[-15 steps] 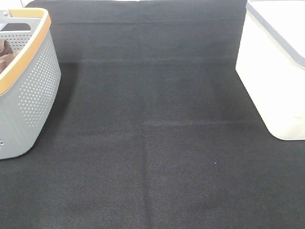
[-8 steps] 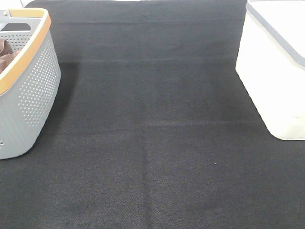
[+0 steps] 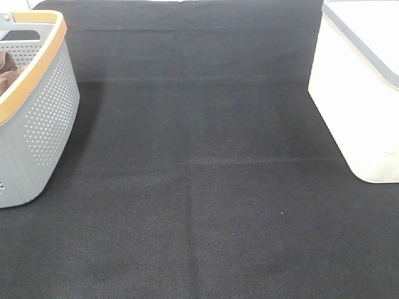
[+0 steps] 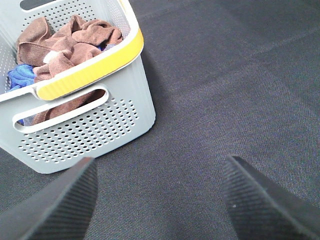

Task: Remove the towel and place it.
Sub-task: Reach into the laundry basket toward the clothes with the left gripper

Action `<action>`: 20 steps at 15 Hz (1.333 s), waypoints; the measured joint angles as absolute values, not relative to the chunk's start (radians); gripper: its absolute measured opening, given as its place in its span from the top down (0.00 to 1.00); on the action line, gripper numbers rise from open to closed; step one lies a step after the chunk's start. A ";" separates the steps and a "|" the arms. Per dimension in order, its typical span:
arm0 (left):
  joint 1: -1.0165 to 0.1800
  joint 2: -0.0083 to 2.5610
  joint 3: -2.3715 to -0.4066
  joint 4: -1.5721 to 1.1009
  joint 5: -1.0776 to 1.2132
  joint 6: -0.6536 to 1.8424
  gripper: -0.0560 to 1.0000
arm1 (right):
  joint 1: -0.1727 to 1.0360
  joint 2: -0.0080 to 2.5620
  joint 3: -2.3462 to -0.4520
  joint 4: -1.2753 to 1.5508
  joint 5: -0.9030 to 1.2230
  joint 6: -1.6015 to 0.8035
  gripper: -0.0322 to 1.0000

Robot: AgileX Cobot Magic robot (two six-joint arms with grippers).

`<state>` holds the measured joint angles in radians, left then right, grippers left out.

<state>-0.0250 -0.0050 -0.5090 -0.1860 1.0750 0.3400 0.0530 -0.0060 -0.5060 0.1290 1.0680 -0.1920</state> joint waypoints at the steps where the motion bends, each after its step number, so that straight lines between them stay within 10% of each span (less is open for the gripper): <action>1: -0.025 -0.005 -0.509 -0.186 1.075 0.340 0.31 | 0.053 -0.006 -0.506 0.129 1.068 -0.192 0.22; 20: -0.025 -0.005 -0.509 -0.186 1.075 0.340 0.31 | 0.053 -0.006 -0.506 0.129 1.068 -0.192 0.22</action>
<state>-0.0250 -0.0050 -0.5090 -0.1860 1.0750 0.3400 0.0530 -0.0060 -0.5060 0.1290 1.0680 -0.1920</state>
